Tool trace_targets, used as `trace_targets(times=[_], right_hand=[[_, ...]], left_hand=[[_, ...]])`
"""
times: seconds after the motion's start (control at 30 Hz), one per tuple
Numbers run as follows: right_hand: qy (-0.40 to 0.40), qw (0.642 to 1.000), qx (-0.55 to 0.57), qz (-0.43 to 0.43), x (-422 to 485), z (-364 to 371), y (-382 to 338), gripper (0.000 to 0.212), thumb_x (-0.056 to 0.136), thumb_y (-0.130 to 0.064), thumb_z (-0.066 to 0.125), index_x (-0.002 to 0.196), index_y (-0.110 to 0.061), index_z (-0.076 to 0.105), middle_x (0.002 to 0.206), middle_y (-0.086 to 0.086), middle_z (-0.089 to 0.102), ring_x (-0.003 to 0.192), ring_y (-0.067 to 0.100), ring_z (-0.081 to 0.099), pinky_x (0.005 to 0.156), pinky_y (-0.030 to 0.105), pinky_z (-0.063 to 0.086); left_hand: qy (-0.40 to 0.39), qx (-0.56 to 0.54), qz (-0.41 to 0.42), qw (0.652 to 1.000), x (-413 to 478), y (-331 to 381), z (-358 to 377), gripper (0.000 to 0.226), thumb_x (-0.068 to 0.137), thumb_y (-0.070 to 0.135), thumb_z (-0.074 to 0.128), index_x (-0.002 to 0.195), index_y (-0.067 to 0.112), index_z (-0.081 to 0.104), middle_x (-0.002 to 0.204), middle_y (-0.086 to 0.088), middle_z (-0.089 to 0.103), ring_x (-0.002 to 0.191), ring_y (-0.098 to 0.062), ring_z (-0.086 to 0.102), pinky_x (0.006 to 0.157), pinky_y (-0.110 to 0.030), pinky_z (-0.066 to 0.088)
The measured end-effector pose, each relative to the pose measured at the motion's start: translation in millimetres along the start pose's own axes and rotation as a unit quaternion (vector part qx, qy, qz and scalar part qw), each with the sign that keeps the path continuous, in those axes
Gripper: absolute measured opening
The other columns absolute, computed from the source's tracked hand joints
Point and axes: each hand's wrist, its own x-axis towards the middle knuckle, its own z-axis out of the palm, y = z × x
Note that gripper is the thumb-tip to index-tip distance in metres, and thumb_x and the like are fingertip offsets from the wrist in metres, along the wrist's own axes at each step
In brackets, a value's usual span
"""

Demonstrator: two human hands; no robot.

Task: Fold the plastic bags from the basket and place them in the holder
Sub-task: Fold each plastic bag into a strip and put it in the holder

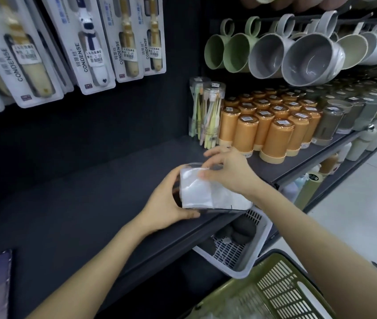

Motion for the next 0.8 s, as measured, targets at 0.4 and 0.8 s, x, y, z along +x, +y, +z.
trace_targets(times=[0.4, 0.8], right_hand=[[0.175, 0.944, -0.278, -0.04, -41, 49, -24, 0.006, 0.061, -0.026, 0.069, 0.06, -0.024, 0.075, 0.096, 0.002, 0.071, 0.081, 0.032, 0.063, 0.074, 0.035, 0.025], [0.109, 0.931, -0.297, -0.182, -81, 20, -32, 0.032, 0.079, -0.045, 0.058, 0.098, -0.024, 0.074, 0.133, 0.012, 0.058, 0.115, 0.032, 0.055, 0.098, 0.046, 0.031]], left_hand=[[0.033, 0.041, 0.01, 0.999, -40, 13, 10, 0.106, 0.05, 0.03, 0.09, 0.142, 0.033, 0.037, 0.14, 0.021, 0.045, 0.13, -0.005, 0.045, 0.104, -0.04, 0.045], [0.035, 0.081, 0.012, 0.996, -61, 18, -1, 0.101, 0.056, 0.019, 0.092, 0.14, 0.029, 0.037, 0.139, 0.024, 0.041, 0.128, 0.004, 0.039, 0.104, -0.017, 0.037]])
